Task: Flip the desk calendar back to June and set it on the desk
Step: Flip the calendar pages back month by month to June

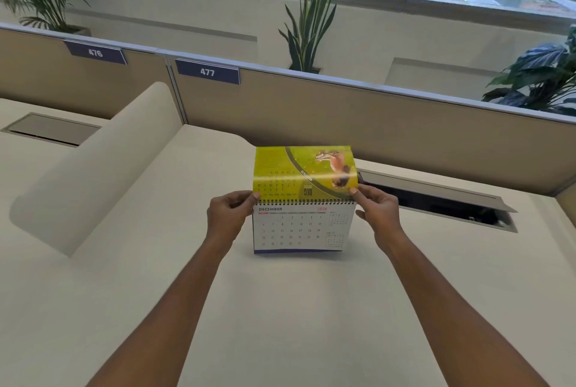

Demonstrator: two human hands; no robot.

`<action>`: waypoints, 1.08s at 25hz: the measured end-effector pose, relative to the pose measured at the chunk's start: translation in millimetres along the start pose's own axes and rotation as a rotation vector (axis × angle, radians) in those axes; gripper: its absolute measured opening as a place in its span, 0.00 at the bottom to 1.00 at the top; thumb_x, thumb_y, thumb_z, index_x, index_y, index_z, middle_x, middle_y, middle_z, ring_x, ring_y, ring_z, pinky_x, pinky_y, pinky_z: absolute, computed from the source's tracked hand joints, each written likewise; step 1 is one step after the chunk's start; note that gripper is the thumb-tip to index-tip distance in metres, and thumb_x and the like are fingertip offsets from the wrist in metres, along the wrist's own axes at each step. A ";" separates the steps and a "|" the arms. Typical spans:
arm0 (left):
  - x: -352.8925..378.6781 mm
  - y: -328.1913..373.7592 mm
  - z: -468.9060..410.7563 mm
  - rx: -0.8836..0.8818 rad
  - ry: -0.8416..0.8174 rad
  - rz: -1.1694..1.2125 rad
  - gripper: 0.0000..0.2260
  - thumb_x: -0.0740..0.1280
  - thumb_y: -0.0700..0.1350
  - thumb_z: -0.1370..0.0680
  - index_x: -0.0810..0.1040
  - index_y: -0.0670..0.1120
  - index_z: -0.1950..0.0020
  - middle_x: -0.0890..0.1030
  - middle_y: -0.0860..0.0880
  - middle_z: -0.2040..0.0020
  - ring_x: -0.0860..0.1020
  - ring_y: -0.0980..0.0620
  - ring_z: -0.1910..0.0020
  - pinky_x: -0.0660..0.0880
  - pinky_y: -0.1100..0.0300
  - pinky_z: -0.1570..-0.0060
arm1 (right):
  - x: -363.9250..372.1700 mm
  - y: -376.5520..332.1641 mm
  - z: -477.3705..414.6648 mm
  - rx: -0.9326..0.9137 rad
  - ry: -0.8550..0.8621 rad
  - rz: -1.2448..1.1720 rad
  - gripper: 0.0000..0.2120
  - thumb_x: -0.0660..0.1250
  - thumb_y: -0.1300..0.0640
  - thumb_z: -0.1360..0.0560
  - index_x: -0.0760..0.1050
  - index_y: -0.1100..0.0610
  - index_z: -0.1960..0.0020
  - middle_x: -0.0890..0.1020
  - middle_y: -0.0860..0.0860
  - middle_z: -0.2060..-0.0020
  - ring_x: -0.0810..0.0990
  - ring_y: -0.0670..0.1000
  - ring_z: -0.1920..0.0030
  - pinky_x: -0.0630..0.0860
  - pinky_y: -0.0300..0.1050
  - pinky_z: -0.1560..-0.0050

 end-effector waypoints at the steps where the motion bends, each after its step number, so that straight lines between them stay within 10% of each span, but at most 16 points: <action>1: -0.9 -3.3 -0.5 -0.012 0.012 0.004 0.03 0.79 0.47 0.24 0.89 0.48 0.55 0.90 0.48 0.57 0.88 0.52 0.56 0.84 0.45 0.41 | 1.2 2.8 -1.4 0.013 -0.004 -0.006 0.03 0.74 0.57 0.22 0.85 0.50 0.51 0.89 0.47 0.56 0.85 0.46 0.51 0.78 0.41 0.59; 5: -0.5 -13.3 -3.4 -0.066 0.040 0.046 0.08 0.79 0.48 0.24 0.88 0.43 0.55 0.89 0.42 0.56 0.85 0.47 0.55 0.83 0.44 0.39 | 3.1 14.9 -5.3 0.092 0.003 -0.029 0.05 0.73 0.55 0.22 0.85 0.56 0.48 0.89 0.51 0.56 0.85 0.51 0.49 0.79 0.40 0.59; 10: 1.2 -17.1 -3.8 -0.071 0.043 0.123 0.09 0.78 0.48 0.24 0.86 0.43 0.49 0.88 0.43 0.52 0.86 0.48 0.52 0.84 0.51 0.44 | 4.2 29.3 -10.7 0.190 0.028 -0.057 0.08 0.75 0.52 0.23 0.83 0.58 0.52 0.79 0.61 0.32 0.81 0.58 0.36 0.78 0.47 0.50; 14: 4.9 -18.8 -2.5 -0.061 -0.002 0.176 0.04 0.78 0.48 0.24 0.89 0.50 0.51 0.90 0.53 0.54 0.87 0.59 0.53 0.84 0.60 0.49 | 3.7 31.3 -10.8 0.147 0.022 -0.098 0.17 0.73 0.50 0.22 0.79 0.60 0.39 0.85 0.59 0.45 0.80 0.61 0.33 0.79 0.51 0.46; 27: 14.6 -37.5 0.8 -0.136 0.007 0.194 0.14 0.75 0.56 0.22 0.90 0.48 0.61 0.91 0.48 0.52 0.87 0.49 0.47 0.82 0.55 0.45 | 6.4 50.6 -2.1 0.157 -0.044 -0.191 0.14 0.69 0.48 0.20 0.84 0.58 0.49 0.88 0.54 0.55 0.83 0.51 0.50 0.80 0.49 0.46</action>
Point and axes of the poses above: each hand's wrist, its own z-axis away from the middle knuckle, its own x-axis out of the palm, y = z × x, the point moved 10 cm from there along -z, towards the middle knuckle
